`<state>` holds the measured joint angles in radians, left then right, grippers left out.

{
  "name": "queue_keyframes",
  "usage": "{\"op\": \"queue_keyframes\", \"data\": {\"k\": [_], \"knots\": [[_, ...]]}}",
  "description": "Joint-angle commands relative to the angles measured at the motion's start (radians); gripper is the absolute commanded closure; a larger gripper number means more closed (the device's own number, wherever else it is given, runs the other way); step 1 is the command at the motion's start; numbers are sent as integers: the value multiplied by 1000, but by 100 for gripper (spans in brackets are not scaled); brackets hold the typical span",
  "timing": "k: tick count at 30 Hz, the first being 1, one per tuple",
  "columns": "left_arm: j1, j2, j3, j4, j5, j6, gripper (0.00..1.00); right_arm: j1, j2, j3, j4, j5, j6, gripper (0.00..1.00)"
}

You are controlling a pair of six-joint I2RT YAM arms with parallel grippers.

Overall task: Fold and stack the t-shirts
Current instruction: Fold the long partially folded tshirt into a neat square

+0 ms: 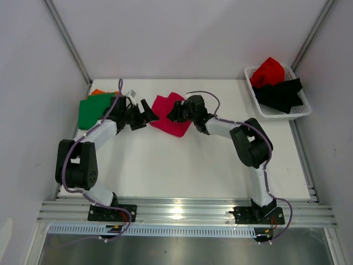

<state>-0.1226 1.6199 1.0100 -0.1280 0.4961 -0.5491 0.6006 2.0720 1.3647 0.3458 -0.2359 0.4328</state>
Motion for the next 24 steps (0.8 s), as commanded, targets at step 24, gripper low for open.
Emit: {"op": "queue_keyframes", "data": {"k": [24], "knots": [[6,-299,21,-78,-157,17,3,-7,208,29,-31,-85,151,60]]}}
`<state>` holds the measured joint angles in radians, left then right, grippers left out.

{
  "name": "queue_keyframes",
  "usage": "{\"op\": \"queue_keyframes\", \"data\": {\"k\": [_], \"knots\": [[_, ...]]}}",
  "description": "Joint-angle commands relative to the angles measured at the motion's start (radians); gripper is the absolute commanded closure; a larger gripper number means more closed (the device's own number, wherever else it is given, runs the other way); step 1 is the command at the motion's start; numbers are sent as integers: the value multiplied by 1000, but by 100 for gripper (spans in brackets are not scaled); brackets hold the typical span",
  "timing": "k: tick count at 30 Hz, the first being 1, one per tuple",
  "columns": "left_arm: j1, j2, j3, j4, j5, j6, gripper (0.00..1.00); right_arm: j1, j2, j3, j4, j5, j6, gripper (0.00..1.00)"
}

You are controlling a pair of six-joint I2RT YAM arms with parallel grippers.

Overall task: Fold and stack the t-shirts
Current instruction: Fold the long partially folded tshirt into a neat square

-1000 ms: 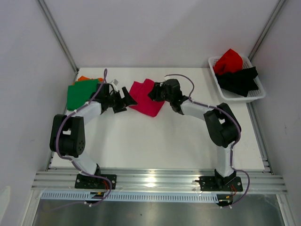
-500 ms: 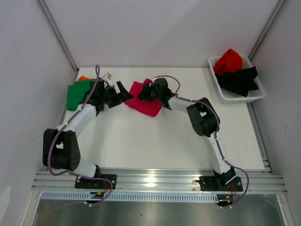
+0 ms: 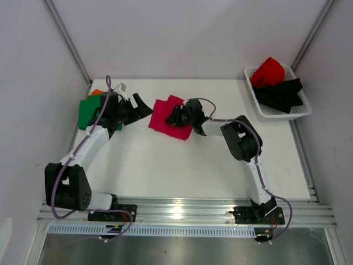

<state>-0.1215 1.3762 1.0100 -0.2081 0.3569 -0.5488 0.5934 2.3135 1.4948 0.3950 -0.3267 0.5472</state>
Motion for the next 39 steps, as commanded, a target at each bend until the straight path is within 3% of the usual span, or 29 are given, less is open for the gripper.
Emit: {"op": "queue_keyframes", "data": {"k": [1,14,23,30,39], "knots": [[5,-60,19,-2,-18,16,3,2,-49,-128,-71,3,48,60],[6,-68,27,-11,-33,21,2,109,-331,-508,-88,-37,72,62],[11,-48,35,-13,-27,20,3,215,-522,-672,-180,-18,66,62],[13,-16,42,-28,-71,27,3,272,-554,-674,-219,35,51,62],[13,106,76,-206,-214,1,3,273,-591,-555,-341,103,-39,62]]}}
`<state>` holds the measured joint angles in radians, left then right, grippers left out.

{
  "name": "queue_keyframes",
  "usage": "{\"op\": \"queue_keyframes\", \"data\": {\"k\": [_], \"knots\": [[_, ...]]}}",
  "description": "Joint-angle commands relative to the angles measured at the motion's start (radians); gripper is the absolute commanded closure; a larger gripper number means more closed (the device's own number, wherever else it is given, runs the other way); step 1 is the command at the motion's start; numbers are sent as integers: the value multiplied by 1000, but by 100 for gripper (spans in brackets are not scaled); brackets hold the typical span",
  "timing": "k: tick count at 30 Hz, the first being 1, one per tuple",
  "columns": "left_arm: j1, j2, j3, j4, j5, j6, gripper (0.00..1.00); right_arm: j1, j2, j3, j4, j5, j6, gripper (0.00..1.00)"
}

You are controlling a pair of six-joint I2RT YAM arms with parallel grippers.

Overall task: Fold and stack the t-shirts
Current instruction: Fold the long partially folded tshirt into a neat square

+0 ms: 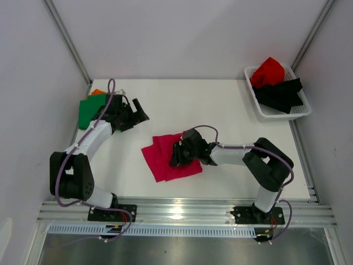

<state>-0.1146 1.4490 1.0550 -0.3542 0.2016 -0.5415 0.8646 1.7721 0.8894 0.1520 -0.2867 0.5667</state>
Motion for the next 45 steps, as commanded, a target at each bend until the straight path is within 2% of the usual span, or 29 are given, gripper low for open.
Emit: {"op": "queue_keyframes", "data": {"k": [1,11,23,29,33,35,45], "knots": [[4,43,25,-58,-50,-12,4,2,-63,59,-104,63,-71,62],[0,148,-16,21,54,-32,4,1,-190,77,-147,78,-76,62],[-25,177,-32,40,68,-48,5,1,-171,86,-163,87,-77,62],[-37,168,-26,37,71,-52,5,-12,-39,200,-77,23,-224,62],[-42,165,-23,21,61,-48,5,-55,75,330,-46,-176,-266,62],[-42,154,-30,17,47,-43,5,-79,137,402,-37,-227,-269,62],[-37,44,-15,-52,-25,-23,5,-200,372,614,-74,-261,-271,61]]}}
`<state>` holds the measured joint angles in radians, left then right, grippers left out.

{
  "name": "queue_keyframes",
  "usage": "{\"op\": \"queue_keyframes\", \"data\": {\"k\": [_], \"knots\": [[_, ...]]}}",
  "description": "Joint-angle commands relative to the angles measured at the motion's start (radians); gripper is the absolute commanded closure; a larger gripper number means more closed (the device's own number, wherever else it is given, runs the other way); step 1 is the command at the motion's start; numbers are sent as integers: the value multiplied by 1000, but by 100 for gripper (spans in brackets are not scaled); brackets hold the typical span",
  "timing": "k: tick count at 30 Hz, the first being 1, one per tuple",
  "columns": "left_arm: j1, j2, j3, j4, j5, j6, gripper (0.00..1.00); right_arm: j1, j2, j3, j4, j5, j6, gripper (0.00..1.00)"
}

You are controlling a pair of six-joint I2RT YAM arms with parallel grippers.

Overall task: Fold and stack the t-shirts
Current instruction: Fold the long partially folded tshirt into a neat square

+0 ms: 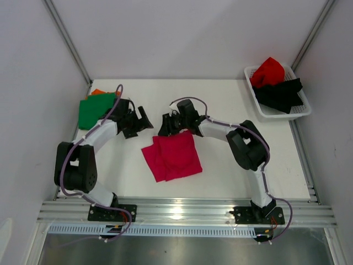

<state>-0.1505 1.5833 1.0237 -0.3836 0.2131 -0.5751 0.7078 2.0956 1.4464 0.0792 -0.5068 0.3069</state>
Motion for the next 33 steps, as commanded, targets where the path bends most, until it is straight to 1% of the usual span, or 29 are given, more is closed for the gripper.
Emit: {"op": "queue_keyframes", "data": {"k": [1,5,7,11,13,17,20,22,27,33], "knots": [[-1,-104,21,-41,-43,17,4,-56,53,60,-10,-41,-6,61],[3,-160,26,-55,-70,26,4,-85,0,-1,11,-29,-2,61],[3,-175,16,-52,-77,29,4,-79,-75,-42,1,-10,-29,61],[3,-160,4,-29,-67,20,4,-51,-222,-93,-12,74,-75,61],[3,-145,6,-24,-51,17,4,-42,-294,-103,-25,74,-75,61],[3,-125,0,-17,-43,11,4,-19,-371,-144,-58,59,-46,61],[3,-123,-2,-12,-37,4,4,13,-390,-197,-62,63,-40,61],[3,-128,-4,-12,-31,3,4,25,-385,-231,-36,77,-38,61],[3,-157,3,-26,-40,12,4,32,-292,-288,5,71,0,61],[5,-193,6,-44,-60,20,4,53,-211,-299,24,54,1,61]]}}
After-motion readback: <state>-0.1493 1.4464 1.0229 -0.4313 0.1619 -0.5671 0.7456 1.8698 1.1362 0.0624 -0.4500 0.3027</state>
